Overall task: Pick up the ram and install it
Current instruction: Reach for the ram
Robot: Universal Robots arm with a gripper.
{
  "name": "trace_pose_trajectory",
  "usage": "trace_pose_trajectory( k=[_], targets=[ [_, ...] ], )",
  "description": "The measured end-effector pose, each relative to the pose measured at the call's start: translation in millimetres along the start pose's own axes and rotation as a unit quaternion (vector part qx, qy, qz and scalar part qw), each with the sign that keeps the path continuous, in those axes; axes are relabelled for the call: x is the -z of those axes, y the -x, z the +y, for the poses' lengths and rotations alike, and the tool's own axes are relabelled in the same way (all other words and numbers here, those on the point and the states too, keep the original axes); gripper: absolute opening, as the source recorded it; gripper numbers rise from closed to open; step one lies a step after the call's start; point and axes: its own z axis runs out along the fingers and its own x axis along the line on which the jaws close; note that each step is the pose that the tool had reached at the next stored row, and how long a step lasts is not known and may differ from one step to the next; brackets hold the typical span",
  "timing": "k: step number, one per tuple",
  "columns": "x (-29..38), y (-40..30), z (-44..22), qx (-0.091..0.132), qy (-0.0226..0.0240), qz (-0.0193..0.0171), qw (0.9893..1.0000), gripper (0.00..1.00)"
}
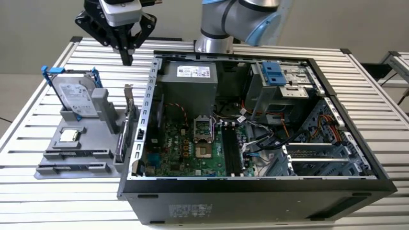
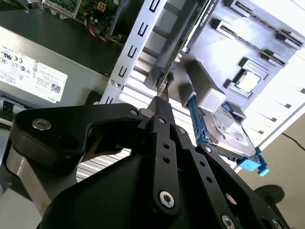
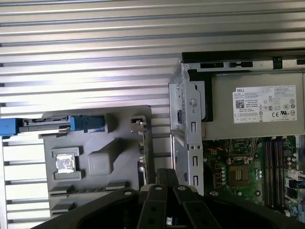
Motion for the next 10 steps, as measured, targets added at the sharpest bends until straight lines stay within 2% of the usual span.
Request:
trace_pose_trajectory(
  k=[10],
  targets=[
    [0.2,-10.8,-0.8,0.0,0.0,0.0,1.0,0.0]
  ],
)
